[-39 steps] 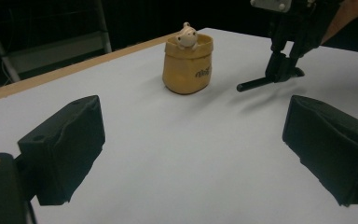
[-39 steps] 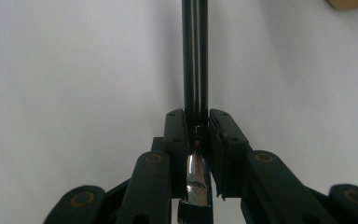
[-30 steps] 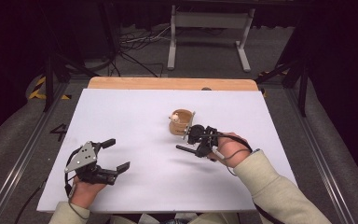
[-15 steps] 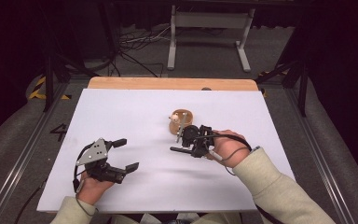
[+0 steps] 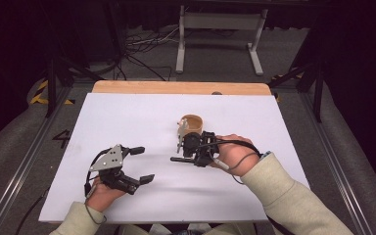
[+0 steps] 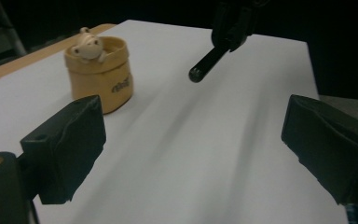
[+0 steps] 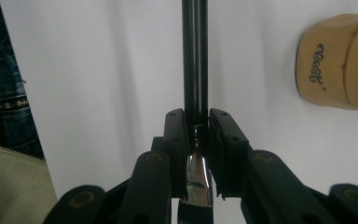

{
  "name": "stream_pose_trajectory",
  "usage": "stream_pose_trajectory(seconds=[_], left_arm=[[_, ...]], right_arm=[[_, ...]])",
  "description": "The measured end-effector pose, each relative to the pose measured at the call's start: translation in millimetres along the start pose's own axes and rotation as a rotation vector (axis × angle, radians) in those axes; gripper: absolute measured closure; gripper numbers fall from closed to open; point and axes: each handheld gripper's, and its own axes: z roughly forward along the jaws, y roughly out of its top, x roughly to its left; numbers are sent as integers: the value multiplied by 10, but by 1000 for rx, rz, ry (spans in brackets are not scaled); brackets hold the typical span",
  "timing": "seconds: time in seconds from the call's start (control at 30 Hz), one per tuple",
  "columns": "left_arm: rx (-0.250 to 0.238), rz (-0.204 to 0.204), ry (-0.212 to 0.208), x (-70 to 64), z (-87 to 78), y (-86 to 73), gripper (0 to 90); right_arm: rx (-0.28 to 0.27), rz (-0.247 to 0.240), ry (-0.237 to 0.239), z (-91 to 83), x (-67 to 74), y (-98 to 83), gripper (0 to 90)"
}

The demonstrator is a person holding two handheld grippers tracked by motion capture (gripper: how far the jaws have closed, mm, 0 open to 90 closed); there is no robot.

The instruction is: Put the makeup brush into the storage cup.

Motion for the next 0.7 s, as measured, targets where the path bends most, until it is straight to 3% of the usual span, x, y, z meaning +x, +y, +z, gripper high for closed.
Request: stream_pose_trajectory(seconds=[0.03, 0.47, 0.57, 0.7], left_arm=[[0, 5, -27, -20, 41, 11, 68], [39, 53, -148, -102, 286, 78, 136], [53, 67, -167, -113, 322, 92, 188], [87, 50, -202, -110, 355, 105, 276]], right_arm=[[-2, -11, 5, -7, 9, 15, 782], [-13, -67, 40, -1, 148, 153, 782], [-5, -81, 45, 2, 184, 187, 782], [-7, -99, 50, -9, 226, 216, 781]])
